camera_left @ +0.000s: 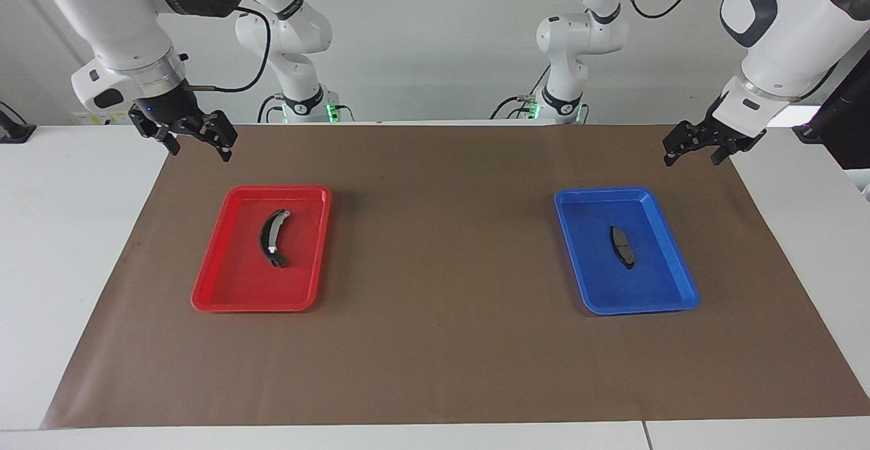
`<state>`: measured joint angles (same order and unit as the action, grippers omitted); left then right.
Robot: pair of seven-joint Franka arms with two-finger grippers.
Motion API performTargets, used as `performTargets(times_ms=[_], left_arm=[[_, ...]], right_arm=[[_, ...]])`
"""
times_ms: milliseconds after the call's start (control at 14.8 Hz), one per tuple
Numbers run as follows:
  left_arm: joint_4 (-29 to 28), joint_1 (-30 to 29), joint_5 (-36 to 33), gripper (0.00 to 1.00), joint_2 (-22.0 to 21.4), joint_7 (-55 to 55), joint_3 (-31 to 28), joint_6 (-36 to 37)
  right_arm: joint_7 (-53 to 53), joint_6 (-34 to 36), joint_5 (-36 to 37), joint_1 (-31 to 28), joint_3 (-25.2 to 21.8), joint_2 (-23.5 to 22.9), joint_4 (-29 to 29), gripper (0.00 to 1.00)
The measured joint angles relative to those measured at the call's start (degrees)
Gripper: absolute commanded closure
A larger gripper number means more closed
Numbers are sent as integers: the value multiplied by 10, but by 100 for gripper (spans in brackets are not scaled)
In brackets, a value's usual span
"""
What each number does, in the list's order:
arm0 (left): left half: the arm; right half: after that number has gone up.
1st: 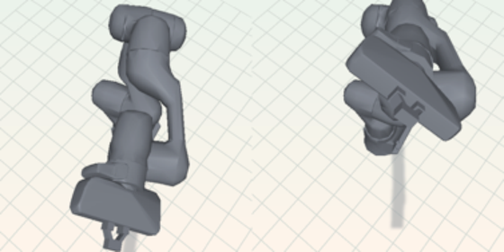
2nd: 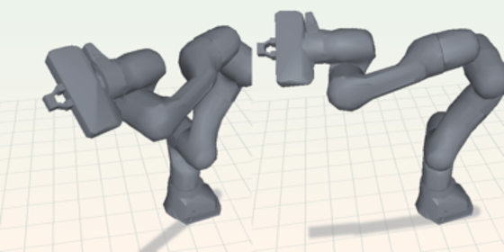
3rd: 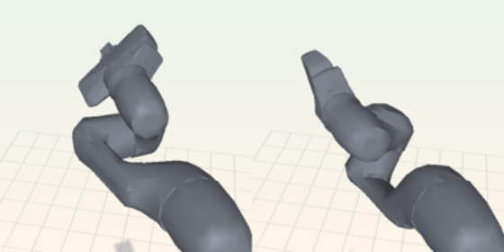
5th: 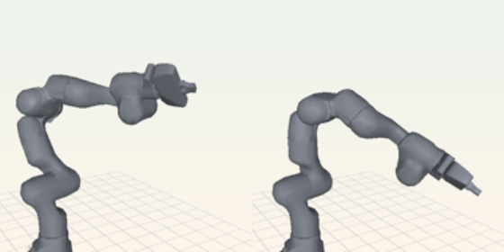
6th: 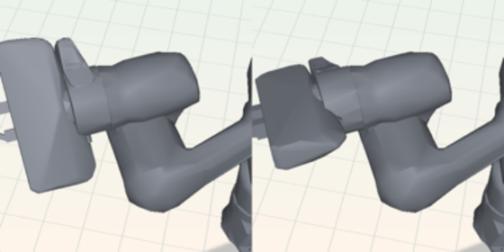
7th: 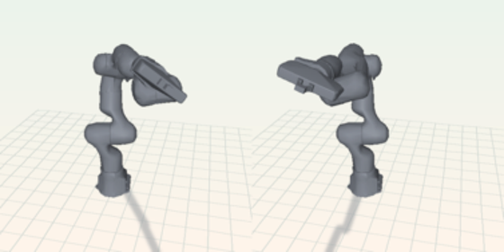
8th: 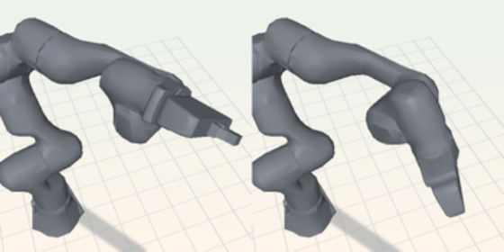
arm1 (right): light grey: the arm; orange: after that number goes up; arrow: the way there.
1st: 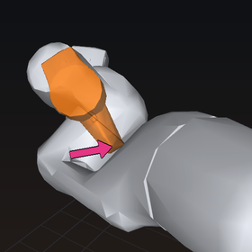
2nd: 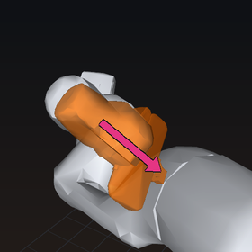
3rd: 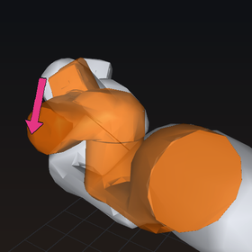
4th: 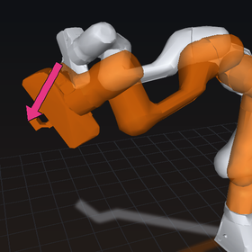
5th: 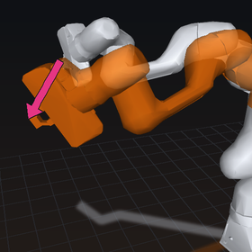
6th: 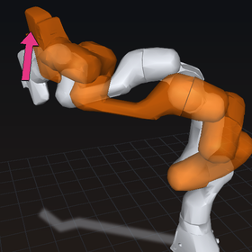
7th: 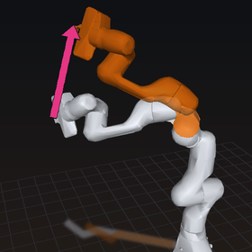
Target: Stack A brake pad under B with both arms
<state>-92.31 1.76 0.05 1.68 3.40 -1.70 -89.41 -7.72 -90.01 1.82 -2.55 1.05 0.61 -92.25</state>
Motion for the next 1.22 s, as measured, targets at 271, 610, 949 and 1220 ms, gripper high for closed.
performTargets(times_ms=[271, 610, 949, 1220], left_arm=[[0, 0, 0, 0, 0, 0, 0, 0], [0, 0, 0, 0, 0, 0, 0, 0], [0, 0, 0, 0, 0, 0, 0, 0], [0, 0, 0, 0, 0, 0, 0, 0]], right_arm=[[0, 0, 0, 0, 0, 0, 0, 1], [0, 0, -6, 0, 0, 0, 0, 1], [0, 0, -16, -1, -2, 0, 0, 1], [0, 0, -16, -1, -2, 0, 0, 1]])
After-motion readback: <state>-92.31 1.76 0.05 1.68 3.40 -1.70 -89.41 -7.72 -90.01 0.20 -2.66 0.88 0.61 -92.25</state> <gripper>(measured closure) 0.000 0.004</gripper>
